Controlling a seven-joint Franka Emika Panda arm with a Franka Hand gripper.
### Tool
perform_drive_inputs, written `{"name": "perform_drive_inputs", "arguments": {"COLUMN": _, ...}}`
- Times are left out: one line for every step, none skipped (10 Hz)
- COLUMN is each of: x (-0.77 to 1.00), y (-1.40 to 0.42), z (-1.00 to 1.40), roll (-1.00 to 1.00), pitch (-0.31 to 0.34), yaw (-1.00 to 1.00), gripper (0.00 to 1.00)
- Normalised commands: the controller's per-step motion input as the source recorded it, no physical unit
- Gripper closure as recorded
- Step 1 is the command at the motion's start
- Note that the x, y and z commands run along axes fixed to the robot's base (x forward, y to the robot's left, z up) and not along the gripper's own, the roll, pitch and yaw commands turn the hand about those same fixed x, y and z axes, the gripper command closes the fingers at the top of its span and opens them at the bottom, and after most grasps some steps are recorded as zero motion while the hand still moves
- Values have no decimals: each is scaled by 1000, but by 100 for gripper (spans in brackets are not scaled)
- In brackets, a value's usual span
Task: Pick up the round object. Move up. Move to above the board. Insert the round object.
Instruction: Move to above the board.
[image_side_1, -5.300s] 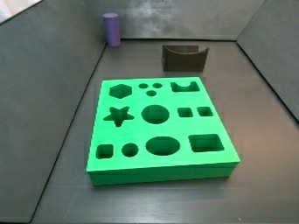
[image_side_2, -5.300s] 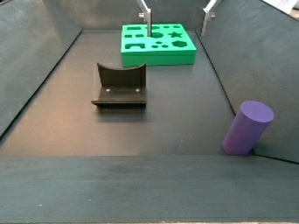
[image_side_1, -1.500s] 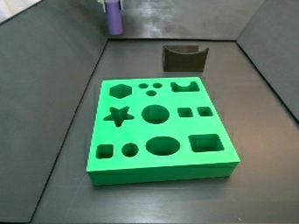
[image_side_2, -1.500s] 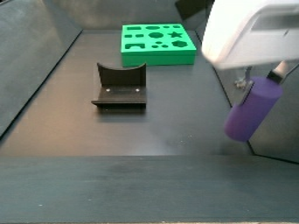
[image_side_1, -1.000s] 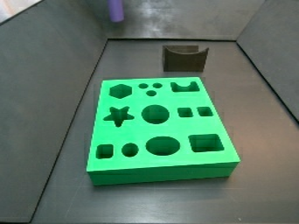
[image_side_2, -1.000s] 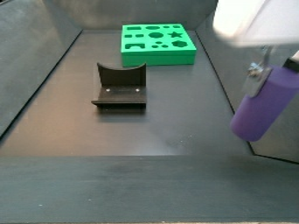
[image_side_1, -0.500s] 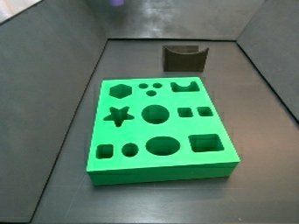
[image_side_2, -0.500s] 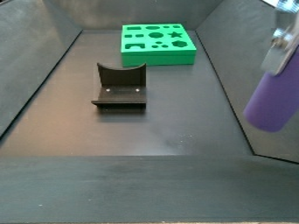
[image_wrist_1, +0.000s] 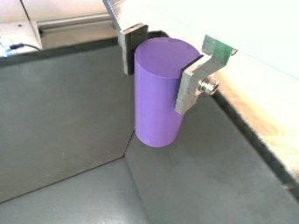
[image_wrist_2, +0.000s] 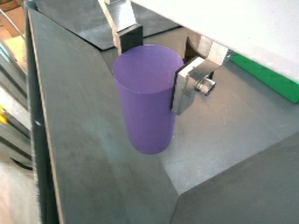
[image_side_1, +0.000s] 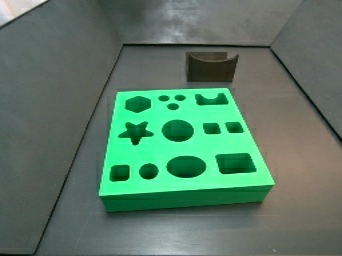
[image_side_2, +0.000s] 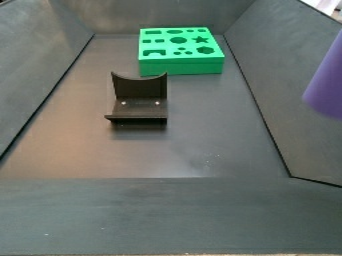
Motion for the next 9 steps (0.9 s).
{"name": "perform_drive_inputs", "arguments": {"x": -5, "y": 33, "z": 626, "roll": 24, "pitch": 88, "yaw": 19, "gripper": 100}}
{"name": "perform_drive_inputs", "arguments": {"x": -2, "y": 17, "z": 469, "roll": 24, "pitch": 86, "yaw": 17, "gripper": 100}}
{"name": "perform_drive_inputs", "arguments": {"x": 2, "y": 5, "z": 315, "roll": 24, "pitch": 89, "yaw": 14, "gripper": 100}}
{"name": "perform_drive_inputs", "arguments": {"x": 227, "y": -1000, "z": 19, "roll": -131, "pitch": 301, "yaw": -1000, "gripper": 100}}
{"name": "perform_drive_inputs", "arguments": {"x": 229, "y": -1000, "z": 3, "roll": -126, "pitch": 297, "yaw": -1000, "gripper": 100}}
{"name": "perform_drive_inputs", "arguments": {"x": 226, "y": -1000, "z": 10, "roll": -142, "pitch": 302, "yaw": -1000, "gripper": 100}}
{"name": "perform_drive_inputs", "arguments": {"x": 224, "y": -1000, "z": 11, "roll": -166, "pitch": 292, "yaw": -990, "gripper": 100}}
{"name": "perform_drive_inputs", "arguments": {"x": 226, "y": -1000, "z": 13, "roll": -137, "pitch": 198, "yaw": -618, "gripper": 100}}
{"name": "perform_drive_inputs", "arguments": {"x": 226, "y": -1000, "z": 14, "roll": -121, "pitch": 142, "yaw": -382, "gripper": 100}}
